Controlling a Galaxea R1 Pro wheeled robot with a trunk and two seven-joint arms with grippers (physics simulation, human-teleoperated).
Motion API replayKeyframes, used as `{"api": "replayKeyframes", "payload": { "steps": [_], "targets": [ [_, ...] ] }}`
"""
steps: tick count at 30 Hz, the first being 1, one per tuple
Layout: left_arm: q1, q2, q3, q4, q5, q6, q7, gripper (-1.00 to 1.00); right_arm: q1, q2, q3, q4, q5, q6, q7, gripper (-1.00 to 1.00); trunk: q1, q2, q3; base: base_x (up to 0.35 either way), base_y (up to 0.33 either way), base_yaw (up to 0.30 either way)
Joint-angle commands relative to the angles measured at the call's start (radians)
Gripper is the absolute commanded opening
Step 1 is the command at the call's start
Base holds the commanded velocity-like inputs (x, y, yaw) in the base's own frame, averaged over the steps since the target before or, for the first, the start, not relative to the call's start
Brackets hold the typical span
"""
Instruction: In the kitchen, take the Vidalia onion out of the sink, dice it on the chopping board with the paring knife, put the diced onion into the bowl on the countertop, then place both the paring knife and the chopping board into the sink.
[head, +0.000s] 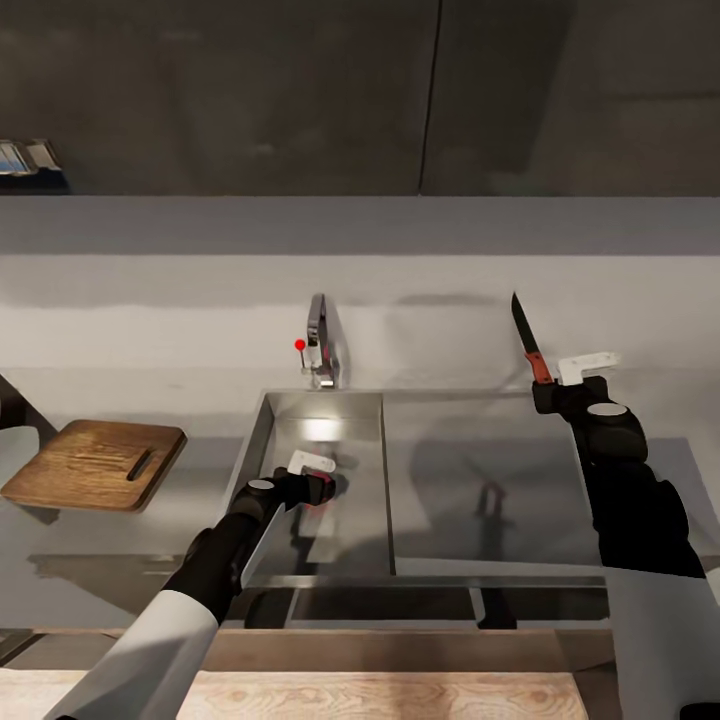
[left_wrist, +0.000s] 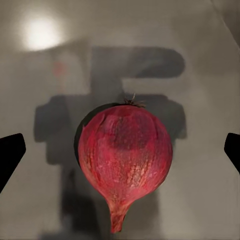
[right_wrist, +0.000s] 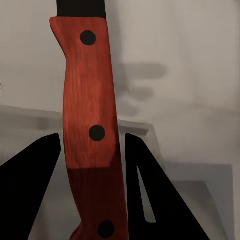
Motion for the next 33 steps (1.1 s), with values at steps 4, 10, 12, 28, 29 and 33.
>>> {"api": "replayKeyframes", "payload": {
  "steps": [4, 10, 12, 28, 29, 33],
  "targets": [
    [-0.001, -0.002, 0.0, -0.001, 0.0, 0.005, -0.002, 1.0, -0.001, 0.001, 0.003, -0.001, 0.009, -0.111, 0.012, -1.0, 0.001, -0.002, -0.005, 0.0, 0.0, 0.022],
    [-0.001, -0.002, 0.0, -0.003, 0.002, 0.004, -0.002, 1.0, -0.001, 0.001, 0.002, -0.001, 0.009, -0.155, 0.011, -1.0, 0.001, -0.002, -0.009, 0.0, 0.0, 0.064],
    [-0.001, -0.002, 0.0, -0.003, 0.002, 0.004, -0.002, 1.0, 0.0, 0.001, 0.002, -0.001, 0.009, -0.157, 0.011, -1.0, 0.001, -0.002, -0.011, 0.0, 0.0, 0.069],
    [-0.001, -0.002, 0.002, -0.004, 0.002, 0.004, -0.001, 1.0, 0.003, 0.001, 0.002, -0.001, 0.008, -0.157, 0.011, -1.0, 0.001, -0.002, -0.023, 0.0, 0.0, 0.071],
    [-0.001, -0.002, 0.002, -0.004, 0.002, 0.004, -0.001, 1.0, 0.004, 0.001, 0.002, -0.001, 0.008, -0.157, 0.011, -1.0, 0.001, -0.002, -0.023, 0.0, 0.0, 0.069],
    [-0.001, -0.007, 0.001, -0.005, 0.003, 0.004, -0.002, 1.0, 0.004, 0.001, 0.002, -0.001, 0.008, -0.157, 0.011, -1.0, 0.001, -0.002, -0.026, 0.0, 0.0, 0.067]
  ]
}}
